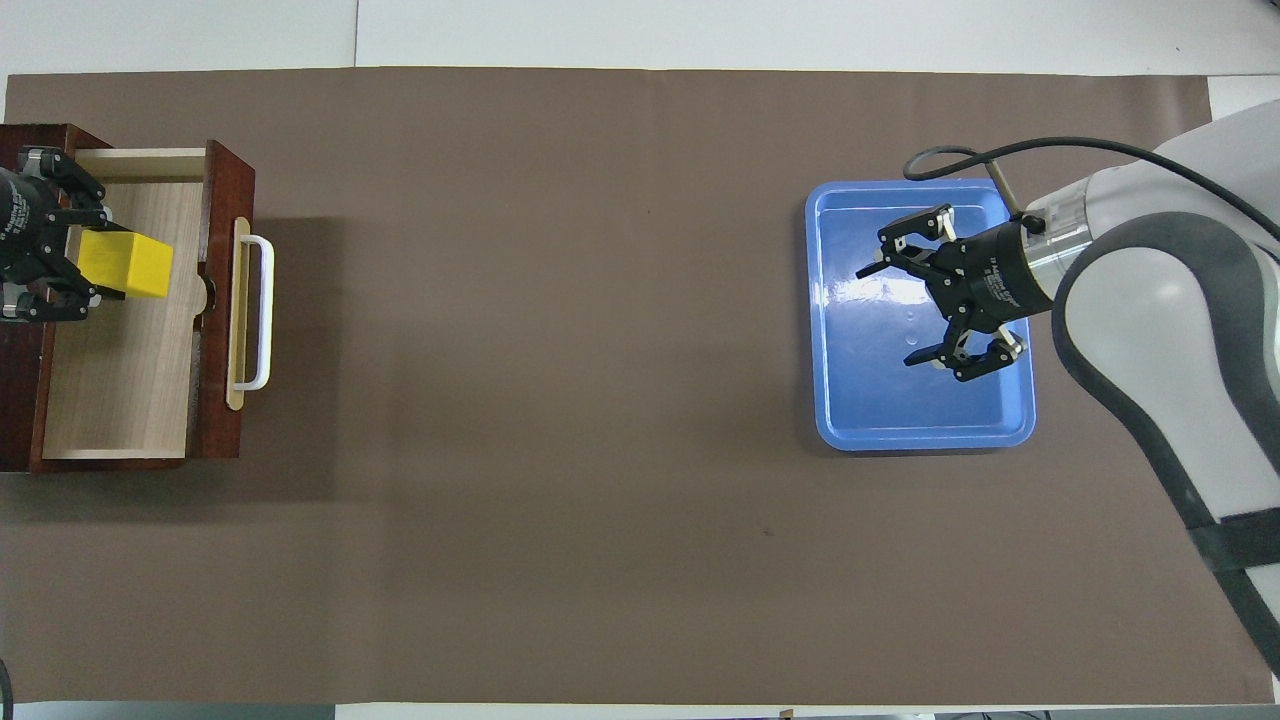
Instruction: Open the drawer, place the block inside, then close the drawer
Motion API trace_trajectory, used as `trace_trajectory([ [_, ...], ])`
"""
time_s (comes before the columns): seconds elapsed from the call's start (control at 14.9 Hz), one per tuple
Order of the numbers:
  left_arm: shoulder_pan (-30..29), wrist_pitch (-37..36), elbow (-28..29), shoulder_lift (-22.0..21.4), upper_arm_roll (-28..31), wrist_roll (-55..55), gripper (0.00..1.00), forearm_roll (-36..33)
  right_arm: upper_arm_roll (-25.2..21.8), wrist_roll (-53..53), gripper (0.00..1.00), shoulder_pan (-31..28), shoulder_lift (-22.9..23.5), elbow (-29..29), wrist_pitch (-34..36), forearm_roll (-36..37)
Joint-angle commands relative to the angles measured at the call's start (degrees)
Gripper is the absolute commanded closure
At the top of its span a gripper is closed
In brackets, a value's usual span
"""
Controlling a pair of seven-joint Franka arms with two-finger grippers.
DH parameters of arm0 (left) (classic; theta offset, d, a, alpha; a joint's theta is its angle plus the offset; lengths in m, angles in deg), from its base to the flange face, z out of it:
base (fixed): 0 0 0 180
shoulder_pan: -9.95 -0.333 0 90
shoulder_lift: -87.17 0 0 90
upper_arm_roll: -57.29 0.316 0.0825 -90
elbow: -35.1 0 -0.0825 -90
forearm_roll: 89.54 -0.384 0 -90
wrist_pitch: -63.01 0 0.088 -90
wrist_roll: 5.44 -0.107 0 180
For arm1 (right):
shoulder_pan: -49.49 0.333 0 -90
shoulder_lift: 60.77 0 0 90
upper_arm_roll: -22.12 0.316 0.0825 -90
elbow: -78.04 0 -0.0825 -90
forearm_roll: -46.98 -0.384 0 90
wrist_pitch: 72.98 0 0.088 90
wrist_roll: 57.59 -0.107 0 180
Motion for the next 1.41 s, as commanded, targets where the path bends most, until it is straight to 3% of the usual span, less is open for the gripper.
trace_trajectory([
  [0.0,-1.2,4.29,4.61,-1.89,-0.78,-3.9,1.0,-0.2,0.54,7.94,0.0,-3.16,-3.74,1.59,3.72,4.64],
  [0.47,-2.43,8.87,13.14,-2.15,-0.78,-7.44,1.0,-0.29,0.54,23.5,0.0,-5.99,-9.89,1.24,9.1,17.03],
  [0.87,-4.8,10.01,14.9,-2.23,-0.6,-6.73,1.0,-0.29,0.63,32.64,0.0,-5.81,-13.94,0.27,12.27,24.08],
  [1.14,-4.89,10.02,16.05,-2.59,-0.6,-3.05,1.0,-0.29,0.54,43.0,0.0,-6.6,-13.77,-0.34,11.39,25.4],
  [1.34,-4.54,10.1,16.05,-2.5,-0.69,-1.2,1.0,-0.29,0.63,44.61,0.0,-7.13,-12.45,-3.15,12.0,26.89],
])
